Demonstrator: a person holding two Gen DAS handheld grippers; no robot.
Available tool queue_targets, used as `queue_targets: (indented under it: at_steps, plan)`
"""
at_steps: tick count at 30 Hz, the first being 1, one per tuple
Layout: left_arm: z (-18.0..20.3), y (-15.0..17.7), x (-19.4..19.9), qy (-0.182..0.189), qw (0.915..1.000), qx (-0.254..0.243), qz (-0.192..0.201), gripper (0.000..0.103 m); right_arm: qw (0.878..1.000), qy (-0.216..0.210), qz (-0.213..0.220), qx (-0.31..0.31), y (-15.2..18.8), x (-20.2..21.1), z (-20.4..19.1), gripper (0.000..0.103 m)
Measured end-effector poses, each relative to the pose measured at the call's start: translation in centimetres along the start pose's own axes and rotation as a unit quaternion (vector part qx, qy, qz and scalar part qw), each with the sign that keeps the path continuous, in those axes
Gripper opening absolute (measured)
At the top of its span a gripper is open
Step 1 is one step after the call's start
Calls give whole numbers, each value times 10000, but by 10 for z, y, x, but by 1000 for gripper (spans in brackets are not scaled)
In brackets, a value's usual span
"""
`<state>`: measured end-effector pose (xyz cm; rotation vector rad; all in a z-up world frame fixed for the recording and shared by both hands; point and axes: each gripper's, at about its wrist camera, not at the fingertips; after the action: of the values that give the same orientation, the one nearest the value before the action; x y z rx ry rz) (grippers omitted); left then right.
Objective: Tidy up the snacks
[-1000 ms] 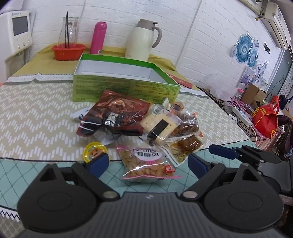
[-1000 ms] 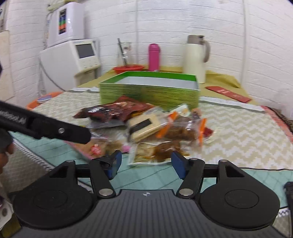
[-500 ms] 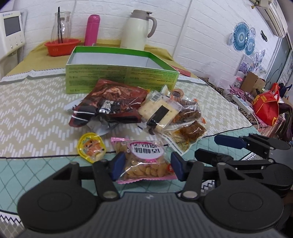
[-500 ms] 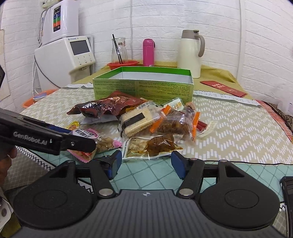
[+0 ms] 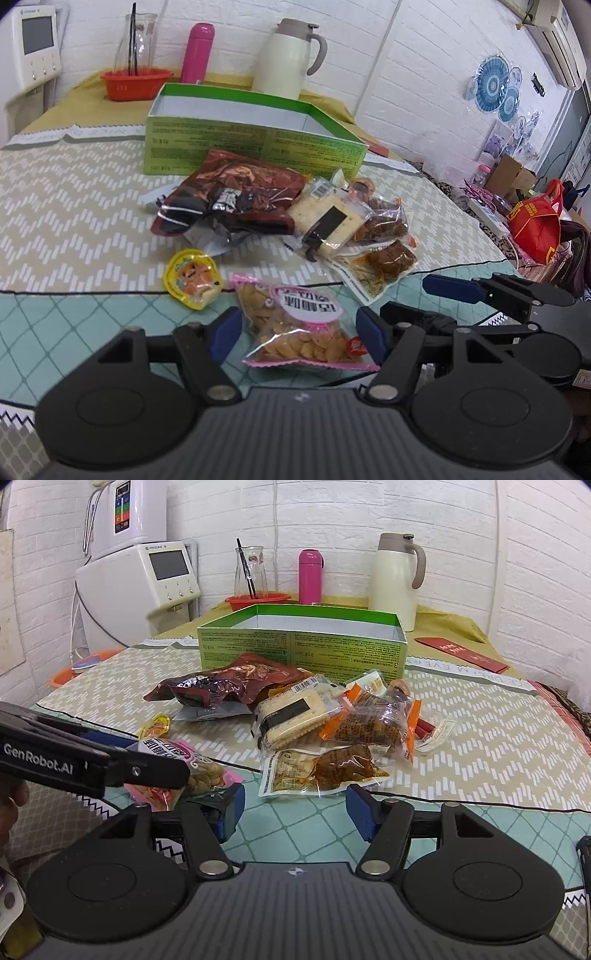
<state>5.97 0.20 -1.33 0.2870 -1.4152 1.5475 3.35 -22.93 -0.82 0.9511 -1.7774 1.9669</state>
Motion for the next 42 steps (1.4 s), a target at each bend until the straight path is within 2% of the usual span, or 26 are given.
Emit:
queue_targets:
  at_steps: [1, 6, 13, 17, 19, 21, 23, 24, 28, 32, 42]
  plan:
    - [-1, 1, 0, 47, 10000, 4, -35, 63, 10000, 0, -11, -1, 0, -1, 0, 101]
    - [-5, 7, 4, 39, 10000, 20, -1, 56, 10000, 76, 13, 26, -8, -6, 4, 103]
    - [-4, 8, 5, 10, 10000, 43, 33, 57, 9988, 302, 5, -380, -28, -26, 25, 103]
    - [-6, 7, 4, -2, 9999, 121, 10, 60, 9977, 242, -172, -606, -27, -38, 33, 103]
    - [-7, 7, 4, 4, 9999, 128, 9, 61, 9976, 189, -163, -648, -22, -34, 35, 95]
    - [-6, 5, 5, -17, 9999, 120, 36, 59, 9978, 41, -171, -634, -16, -30, 37, 83]
    - [-4, 3, 8, -72, 9999, 94, 105, 59, 9992, 67, -178, -351, -11, -27, 35, 78]
    - [-3, 3, 11, -86, 9998, 87, 155, 63, 9993, 135, -202, -282, -10, -25, 34, 78]
    - [3, 1, 15, -112, 9997, 6, 233, 63, 9989, 183, -118, -409, -15, -23, 34, 80]
    - [7, 4, 8, -270, 9995, -88, 98, 63, 9992, 230, -47, -317, -18, -28, 28, 91]
    - [6, 6, -3, -310, 9995, -59, 34, 60, 9987, 242, -154, -428, -16, -30, 26, 92]
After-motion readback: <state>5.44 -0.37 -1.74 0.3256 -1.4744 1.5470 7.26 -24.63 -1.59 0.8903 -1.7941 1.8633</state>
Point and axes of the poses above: each gripper's, at about its wrist camera, not at the fingertips, and x roughly against the way its jaws point, z to its right, y to its underside, and after that the axes turned 10 degrees about -z, right-handed
